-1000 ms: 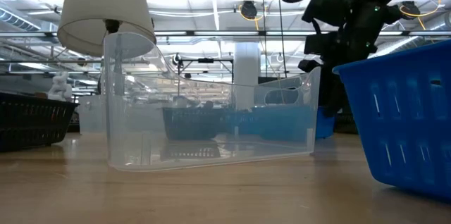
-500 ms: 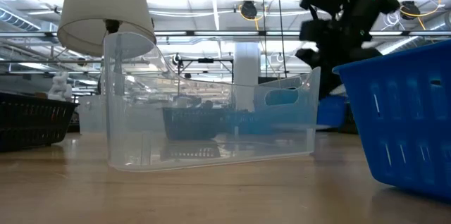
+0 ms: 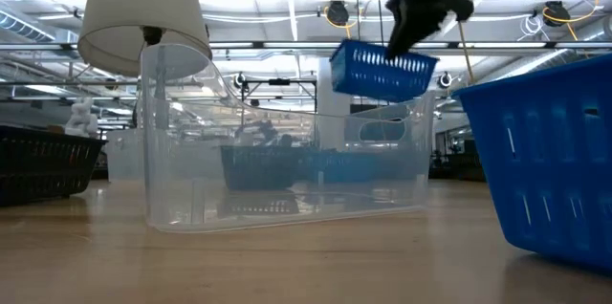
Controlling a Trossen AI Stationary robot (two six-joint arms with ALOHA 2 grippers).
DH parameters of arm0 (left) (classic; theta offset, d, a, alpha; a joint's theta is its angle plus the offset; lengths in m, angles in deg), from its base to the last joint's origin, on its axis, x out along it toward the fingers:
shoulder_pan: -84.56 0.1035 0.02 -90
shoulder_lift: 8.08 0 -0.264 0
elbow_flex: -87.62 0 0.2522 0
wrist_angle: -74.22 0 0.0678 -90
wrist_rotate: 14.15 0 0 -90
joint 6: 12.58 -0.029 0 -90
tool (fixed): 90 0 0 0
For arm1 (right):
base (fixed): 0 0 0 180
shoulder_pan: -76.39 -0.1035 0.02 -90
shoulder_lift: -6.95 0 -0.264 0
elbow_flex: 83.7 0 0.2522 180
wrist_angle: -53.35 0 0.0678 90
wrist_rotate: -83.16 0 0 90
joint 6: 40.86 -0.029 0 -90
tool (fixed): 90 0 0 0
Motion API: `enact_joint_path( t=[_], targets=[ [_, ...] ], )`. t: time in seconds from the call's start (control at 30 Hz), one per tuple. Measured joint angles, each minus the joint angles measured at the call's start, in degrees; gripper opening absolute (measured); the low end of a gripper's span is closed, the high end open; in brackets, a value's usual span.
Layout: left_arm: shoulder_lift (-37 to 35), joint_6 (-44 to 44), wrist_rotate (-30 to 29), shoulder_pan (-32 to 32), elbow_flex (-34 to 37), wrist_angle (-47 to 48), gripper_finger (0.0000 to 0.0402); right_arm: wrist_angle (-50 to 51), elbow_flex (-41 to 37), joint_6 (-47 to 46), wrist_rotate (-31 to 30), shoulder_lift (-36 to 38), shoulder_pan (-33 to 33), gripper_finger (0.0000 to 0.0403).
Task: Stack baskets by color
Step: Stack the middle blue bin on top of the top blue bin
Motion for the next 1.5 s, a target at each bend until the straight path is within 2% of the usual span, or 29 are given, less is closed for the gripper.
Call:
enact_joint_path(
  t=[0.33, 0.67, 0.87, 1.1, 1.33, 1.5],
  targets=[
    [0.0, 0.0, 0.0, 0.0, 0.0, -0.1, 0.0017, 7.7, 11.1, 0.9, 0.1, -2.3, 0.1, 0.0006],
    [0.0, 0.2, 0.0, 0.0, 0.0, -0.1, 0.0017, 16.3, 23.9, 1.9, 0.1, -11.6, 3.7, 0.0006],
    [0.0, 1.0, 0.0, 0.0, 0.0, -0.1, 0.0017, 16.7, 30.1, 6.2, 0.1, -17.1, 7.9, 0.0006],
    [0.0, 1.1, 0.0, 0.0, 0.0, -0.1, 0.0017, 16.0, 34.1, 9.4, 0.3, -21.6, 13.6, 0.0006],
    [0.0, 1.1, 0.0, 0.0, 0.0, 0.0, 0.0017, 13.4, 34.3, 12.9, 0.7, -24.0, 19.5, 0.0006],
    [0.0, 1.1, 0.0, 0.0, 0.0, 0.1, 0.0017, 11.8, 34.3, 14.4, 4.2, -25.3, 22.6, 0.0006]
  ],
)
